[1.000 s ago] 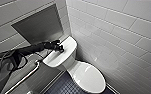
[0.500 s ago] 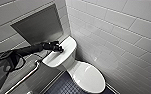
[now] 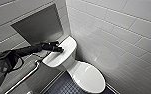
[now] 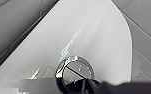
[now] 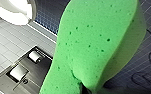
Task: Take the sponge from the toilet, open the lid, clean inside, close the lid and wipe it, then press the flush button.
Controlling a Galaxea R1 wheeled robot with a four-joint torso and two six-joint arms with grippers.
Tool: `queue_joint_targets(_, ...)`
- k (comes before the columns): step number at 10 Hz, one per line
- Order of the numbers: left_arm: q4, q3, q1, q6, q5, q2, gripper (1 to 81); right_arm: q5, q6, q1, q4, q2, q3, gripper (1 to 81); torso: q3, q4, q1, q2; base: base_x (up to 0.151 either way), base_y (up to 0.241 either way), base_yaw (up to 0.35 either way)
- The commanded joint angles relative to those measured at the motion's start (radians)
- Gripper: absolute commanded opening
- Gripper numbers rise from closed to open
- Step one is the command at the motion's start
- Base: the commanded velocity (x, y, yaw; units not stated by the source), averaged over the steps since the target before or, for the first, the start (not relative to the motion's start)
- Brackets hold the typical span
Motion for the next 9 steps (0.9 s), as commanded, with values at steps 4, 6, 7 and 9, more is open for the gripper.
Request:
queue_joint_targets(4,0.092,-0.162,-0.044,0.002,0.007,0.013,1.0,-0.108,-0.007,-0.072,-0.017,0.017,0.02,1.0,0.0,0.0,-0.001,0.0,0.0,0.0,0.0)
queue_joint_targets(6,0.086,-0.189,-0.039,0.004,-0.01,0.025,1.0,-0.108,-0.007,-0.072,-0.017,0.017,0.018,1.0,0.001,0.0,-0.002,-0.001,0.0,0.0,0.0)
queue_joint_targets(7,0.082,-0.15,-0.068,0.002,-0.007,0.011,1.0,-0.108,-0.005,-0.072,-0.017,0.017,0.018,1.0,0.002,0.0,-0.002,-0.001,0.0,0.0,0.0)
queue_joint_targets(9,0.078,-0.079,-0.137,-0.005,-0.001,-0.016,1.0,-0.108,-0.007,-0.072,-0.017,0.017,0.023,1.0,0.002,0.0,-0.004,-0.002,0.0,0.0,0.0)
